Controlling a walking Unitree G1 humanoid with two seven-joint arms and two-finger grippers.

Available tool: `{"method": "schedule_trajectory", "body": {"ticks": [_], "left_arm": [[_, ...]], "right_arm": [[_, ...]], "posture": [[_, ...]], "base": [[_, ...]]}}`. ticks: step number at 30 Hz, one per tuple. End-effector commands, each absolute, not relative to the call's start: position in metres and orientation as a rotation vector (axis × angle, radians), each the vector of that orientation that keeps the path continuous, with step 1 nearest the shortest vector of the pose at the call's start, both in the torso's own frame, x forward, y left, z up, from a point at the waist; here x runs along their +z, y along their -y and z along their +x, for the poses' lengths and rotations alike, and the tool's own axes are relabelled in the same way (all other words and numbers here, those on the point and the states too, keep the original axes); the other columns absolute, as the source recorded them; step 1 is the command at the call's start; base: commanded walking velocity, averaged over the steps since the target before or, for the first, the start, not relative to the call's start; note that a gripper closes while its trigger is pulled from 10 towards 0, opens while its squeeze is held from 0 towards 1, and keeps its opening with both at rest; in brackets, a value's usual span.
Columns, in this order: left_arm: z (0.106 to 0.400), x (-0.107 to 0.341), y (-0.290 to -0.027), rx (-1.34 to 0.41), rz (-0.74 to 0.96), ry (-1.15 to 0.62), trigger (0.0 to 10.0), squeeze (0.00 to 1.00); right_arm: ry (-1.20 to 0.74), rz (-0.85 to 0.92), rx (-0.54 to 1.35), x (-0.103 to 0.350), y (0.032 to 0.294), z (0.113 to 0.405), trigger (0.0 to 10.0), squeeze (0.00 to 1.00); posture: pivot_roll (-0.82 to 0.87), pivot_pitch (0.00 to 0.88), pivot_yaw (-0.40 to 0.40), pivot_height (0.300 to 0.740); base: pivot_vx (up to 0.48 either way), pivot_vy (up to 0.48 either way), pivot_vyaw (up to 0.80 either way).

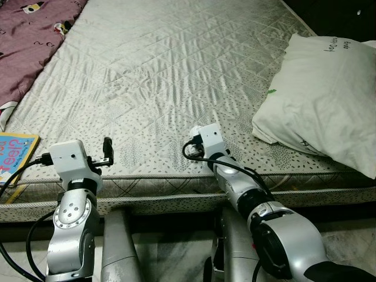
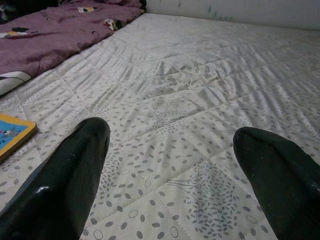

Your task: Clean up the room

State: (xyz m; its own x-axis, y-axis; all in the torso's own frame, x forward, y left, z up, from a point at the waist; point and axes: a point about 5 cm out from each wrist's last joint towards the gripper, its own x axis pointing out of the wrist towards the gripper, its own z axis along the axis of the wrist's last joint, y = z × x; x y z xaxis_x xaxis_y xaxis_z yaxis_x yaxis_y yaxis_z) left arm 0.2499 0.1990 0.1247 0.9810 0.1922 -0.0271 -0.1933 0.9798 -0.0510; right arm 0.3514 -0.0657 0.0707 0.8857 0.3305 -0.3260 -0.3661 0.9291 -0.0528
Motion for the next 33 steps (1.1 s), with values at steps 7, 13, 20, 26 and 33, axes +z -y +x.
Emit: {"method": "schedule_trajectory", "body": {"ticks": [7,13,20,26,33], "left_arm": [[0.253,0.122,-0.196,0.191,-0.063,-0.025,10.0,0.00],[0.261,0.117,-0.186,0.152,-0.091,-0.030,10.0,0.00],[0.265,0.118,-0.180,0.135,-0.122,-0.016,10.0,0.00],[0.262,0.112,-0.182,0.166,-0.110,-0.030,10.0,0.00],[0.264,0.112,-0.177,0.119,-0.119,-0.025,10.0,0.00]], "right_arm": [[-0.275,-0.045,0.326,0.080,0.080,0.359,0.0,0.00],[-0.165,0.028,0.293,0.094,0.099,0.362,0.0,0.00],[-0.081,0.067,0.300,0.096,0.118,0.339,0.0,0.00],[-0.036,0.012,0.232,0.097,0.142,0.309,10.0,0.00],[0.060,-0.098,0.161,0.109,0.156,0.305,10.0,0.00]], "posture": [[0.02,0.010,-0.019,0.520],[-0.03,0.000,-0.005,0.520],[-0.06,0.000,-0.001,0.520],[-0.07,0.000,0.009,0.520],[-0.09,0.000,0.018,0.520]], "base": [[0.000,0.000,0.00],[0.000,0.000,0.00],[0.000,0.000,0.00],[0.000,0.000,0.00],[0.000,0.000,0.00]]}}
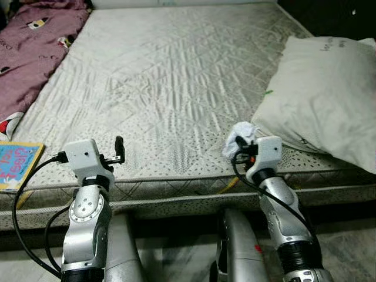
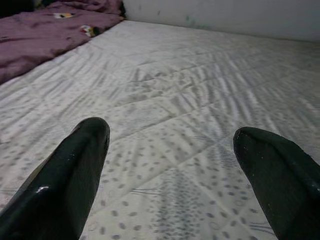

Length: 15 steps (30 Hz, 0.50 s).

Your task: Clean up the room

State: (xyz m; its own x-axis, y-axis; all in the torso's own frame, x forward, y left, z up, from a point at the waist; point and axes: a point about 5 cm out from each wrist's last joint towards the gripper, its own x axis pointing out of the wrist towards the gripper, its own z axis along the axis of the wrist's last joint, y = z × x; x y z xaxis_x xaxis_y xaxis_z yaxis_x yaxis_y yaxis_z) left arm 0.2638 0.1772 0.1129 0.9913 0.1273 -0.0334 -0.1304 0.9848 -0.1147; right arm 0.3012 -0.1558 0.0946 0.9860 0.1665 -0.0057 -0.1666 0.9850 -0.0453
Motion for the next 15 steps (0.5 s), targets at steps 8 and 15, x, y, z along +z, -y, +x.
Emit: {"method": "schedule_trajectory", "body": {"ticks": [8,15], "left_arm": [[0.265,0.112,-0.180,0.164,-0.125,-0.024,10.0,0.00],[0.262,0.108,-0.178,0.149,-0.148,-0.030,10.0,0.00]], "right_arm": [[0.007,0.033,0.179,0.117,0.149,0.299,10.0,0.00],[0.016,0.084,0.190,0.117,0.142,0.295,10.0,0.00]], "posture": [[-0.07,0.000,-0.004,0.520],[-0.07,0.000,-0.005,0.520]], "base": [[0.000,0.000,0.00],[0.000,0.000,0.00]]}}
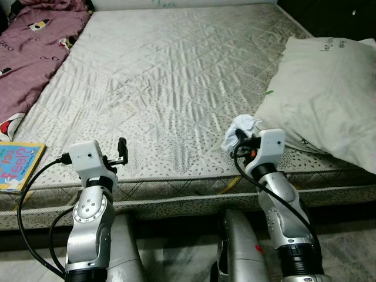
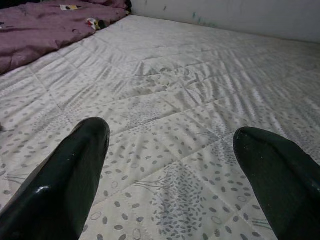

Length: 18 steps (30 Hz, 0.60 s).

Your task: Clean up the room

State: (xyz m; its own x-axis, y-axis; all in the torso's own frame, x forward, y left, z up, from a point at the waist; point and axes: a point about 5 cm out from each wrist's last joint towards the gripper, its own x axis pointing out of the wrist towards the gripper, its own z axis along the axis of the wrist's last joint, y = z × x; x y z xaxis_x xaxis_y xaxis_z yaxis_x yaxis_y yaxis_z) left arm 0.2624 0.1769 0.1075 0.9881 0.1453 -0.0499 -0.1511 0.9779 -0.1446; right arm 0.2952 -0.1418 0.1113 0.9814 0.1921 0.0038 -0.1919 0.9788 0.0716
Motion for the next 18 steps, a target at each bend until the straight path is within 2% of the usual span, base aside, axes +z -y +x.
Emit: {"method": "schedule_trajectory", "body": {"ticks": [1,4,10,18], "left_arm": [[0.2621,0.1085,-0.1785,0.149,-0.148,-0.030,10.0,0.00],[0.2654,0.1103,-0.1777,0.144,-0.149,-0.023,10.0,0.00],[0.2674,0.1108,-0.1761,0.135,-0.144,-0.020,10.0,0.00],[0.2634,0.1068,-0.1760,0.137,-0.154,-0.030,10.0,0.00]], "right_arm": [[0.016,0.084,0.190,0.1173,0.1418,0.2946,10.0,0.00],[0.022,0.101,0.197,0.1216,0.1420,0.2935,10.0,0.00],[0.032,0.109,0.215,0.1257,0.1403,0.2951,10.0,0.00],[0.021,0.119,0.222,0.1255,0.1395,0.2968,10.0,0.00]], "posture": [[-0.07,0.000,-0.005,0.520],[-0.07,0.000,-0.005,0.520],[-0.08,0.000,-0.001,0.554],[-0.08,0.000,-0.004,0.617]], "base": [[0.000,0.000,0.00],[0.000,0.000,0.00],[0.000,0.000,0.00],[0.000,0.000,0.00]]}}
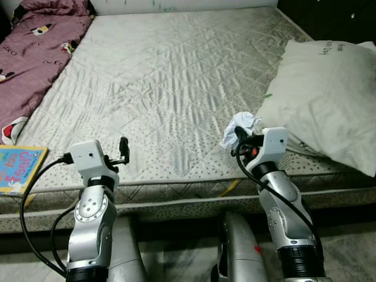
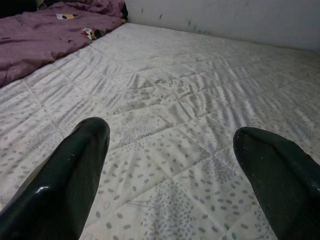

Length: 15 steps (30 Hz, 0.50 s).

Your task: Clean up the room

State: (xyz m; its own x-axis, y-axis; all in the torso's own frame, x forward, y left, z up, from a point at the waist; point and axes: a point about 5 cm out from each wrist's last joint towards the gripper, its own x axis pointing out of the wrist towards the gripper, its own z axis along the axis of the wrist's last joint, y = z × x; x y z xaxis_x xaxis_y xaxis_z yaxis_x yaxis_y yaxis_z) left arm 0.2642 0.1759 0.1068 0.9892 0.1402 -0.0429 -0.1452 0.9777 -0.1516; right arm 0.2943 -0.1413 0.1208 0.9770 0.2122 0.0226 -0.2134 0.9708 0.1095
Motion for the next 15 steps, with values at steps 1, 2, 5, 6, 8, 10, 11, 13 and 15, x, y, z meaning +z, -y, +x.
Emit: {"method": "schedule_trajectory", "body": {"ticks": [1,2,5,6,8,10,11,13,15], "left_arm": [[0.2633,0.1070,-0.1755,0.133,-0.159,-0.029,10.0,0.00],[0.2633,0.1070,-0.1755,0.133,-0.159,-0.029,10.0,0.00],[0.2637,0.1078,-0.1736,0.118,-0.168,-0.026,10.0,0.00],[0.2639,0.1081,-0.1730,0.112,-0.167,-0.025,10.0,0.00],[0.2645,0.1087,-0.1721,0.105,-0.160,-0.023,10.0,0.00],[0.2649,0.1087,-0.1731,0.120,-0.146,-0.022,10.0,0.00],[0.2649,0.1086,-0.1737,0.130,-0.138,-0.022,10.0,0.00],[0.2653,0.1069,-0.1752,0.151,-0.127,-0.035,10.0,0.00],[0.2659,0.1052,-0.1760,0.155,-0.126,-0.048,10.0,0.00]], "right_arm": [[0.020,0.119,0.221,0.1254,0.1396,0.2969,10.0,0.00],[0.020,0.119,0.221,0.1254,0.1396,0.2969,10.0,0.00],[0.018,0.120,0.218,0.1252,0.1398,0.2972,10.0,0.00],[0.018,0.121,0.217,0.1252,0.1400,0.2972,10.0,0.00],[0.017,0.121,0.214,0.1251,0.1406,0.2977,10.0,0.00],[0.014,0.119,0.210,0.1246,0.1415,0.2979,10.0,0.00],[0.014,0.119,0.209,0.1244,0.1418,0.2978,10.0,0.00],[0.009,0.118,0.204,0.1234,0.1423,0.2975,10.0,0.00],[-0.006,0.104,0.191,0.1209,0.1433,0.2972,10.0,0.00]], "posture": [[-0.08,0.000,-0.004,0.622],[-0.08,0.000,-0.004,0.622],[-0.07,0.000,-0.004,0.641],[-0.07,0.000,-0.004,0.646],[-0.08,0.000,-0.003,0.656],[-0.08,0.000,-0.002,0.670],[-0.08,0.000,-0.002,0.679],[-0.08,0.000,-0.001,0.689],[-0.08,0.000,0.000,0.702]], "base": [[0.000,0.000,0.00],[0.000,0.000,0.00],[0.000,0.000,0.00],[0.000,0.000,0.00],[0.000,0.000,0.00],[0.000,0.000,0.00],[0.000,0.000,0.00],[0.000,0.000,0.00],[0.000,0.000,0.00]]}}
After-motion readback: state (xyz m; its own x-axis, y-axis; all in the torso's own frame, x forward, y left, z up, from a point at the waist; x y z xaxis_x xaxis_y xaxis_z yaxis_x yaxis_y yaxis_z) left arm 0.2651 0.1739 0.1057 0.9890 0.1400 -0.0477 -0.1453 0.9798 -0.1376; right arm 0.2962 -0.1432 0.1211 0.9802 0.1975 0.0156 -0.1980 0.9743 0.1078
